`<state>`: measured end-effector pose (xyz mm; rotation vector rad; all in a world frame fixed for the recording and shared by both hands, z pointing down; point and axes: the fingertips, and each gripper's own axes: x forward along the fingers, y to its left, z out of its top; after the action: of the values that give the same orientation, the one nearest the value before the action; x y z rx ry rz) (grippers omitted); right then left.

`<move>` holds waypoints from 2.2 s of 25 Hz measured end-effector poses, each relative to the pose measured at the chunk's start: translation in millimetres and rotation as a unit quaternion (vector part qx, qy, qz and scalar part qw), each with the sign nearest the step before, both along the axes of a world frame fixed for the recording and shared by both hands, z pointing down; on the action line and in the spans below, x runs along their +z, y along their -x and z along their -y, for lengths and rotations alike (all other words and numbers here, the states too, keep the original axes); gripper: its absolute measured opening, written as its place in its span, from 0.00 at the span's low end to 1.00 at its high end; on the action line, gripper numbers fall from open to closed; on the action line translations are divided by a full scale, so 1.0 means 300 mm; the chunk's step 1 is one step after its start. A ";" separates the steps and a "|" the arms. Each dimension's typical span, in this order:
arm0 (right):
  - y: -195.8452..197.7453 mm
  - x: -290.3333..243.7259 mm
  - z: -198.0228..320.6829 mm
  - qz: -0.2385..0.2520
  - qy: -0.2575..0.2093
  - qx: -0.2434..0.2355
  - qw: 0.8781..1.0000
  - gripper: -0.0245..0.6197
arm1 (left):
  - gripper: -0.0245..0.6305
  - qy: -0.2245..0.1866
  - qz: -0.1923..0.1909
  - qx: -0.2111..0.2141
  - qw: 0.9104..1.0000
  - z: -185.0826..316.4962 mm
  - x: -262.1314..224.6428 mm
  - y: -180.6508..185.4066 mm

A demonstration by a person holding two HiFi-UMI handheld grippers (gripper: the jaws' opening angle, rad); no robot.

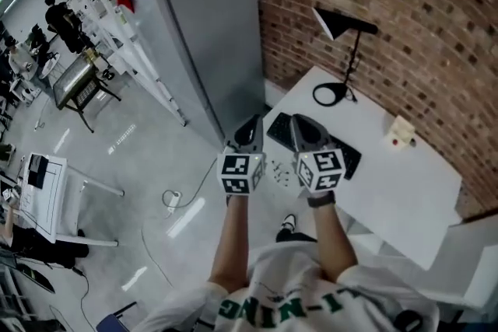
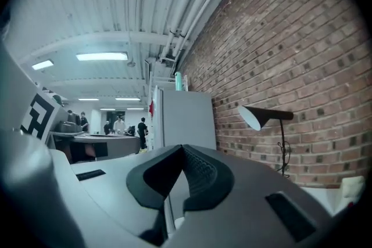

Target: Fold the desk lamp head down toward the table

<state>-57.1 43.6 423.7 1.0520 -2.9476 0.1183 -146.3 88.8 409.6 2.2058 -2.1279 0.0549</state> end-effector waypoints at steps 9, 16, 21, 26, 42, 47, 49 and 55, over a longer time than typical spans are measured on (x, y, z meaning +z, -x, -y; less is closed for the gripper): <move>-0.247 -0.037 0.430 0.010 -0.027 0.094 0.995 0.04 | 0.04 -0.006 0.054 0.067 0.996 0.518 -0.020 -0.187; -0.378 0.055 0.618 -0.009 0.016 0.126 0.992 0.04 | 0.04 0.013 0.013 0.097 0.995 0.736 0.028 -0.266; -0.410 0.081 0.724 -0.008 0.027 0.140 0.990 0.04 | 0.04 0.011 0.019 0.121 0.992 0.852 0.018 -0.301; -0.390 0.080 0.828 0.003 0.032 0.149 0.988 0.04 | 0.04 0.013 0.016 0.141 0.990 0.970 0.006 -0.285; -0.330 0.040 1.069 0.004 0.025 0.172 0.985 0.05 | 0.22 0.021 -0.039 0.244 0.969 1.251 -0.076 -0.211; -0.326 0.038 1.104 0.010 0.027 0.181 0.983 0.04 | 0.41 0.025 -0.008 0.293 0.956 1.280 -0.117 -0.240; -0.329 0.036 1.113 0.009 0.027 0.184 0.982 0.04 | 0.45 0.026 -0.004 0.308 0.951 1.295 -0.135 -0.255; -0.357 0.049 1.142 0.011 0.036 0.198 0.979 0.04 | 0.53 0.038 -0.045 0.331 0.942 1.362 -0.169 -0.288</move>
<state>50.0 -299.1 438.4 1.6191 -2.6853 0.2367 -59.8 -319.7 358.9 2.6966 -1.2292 0.0680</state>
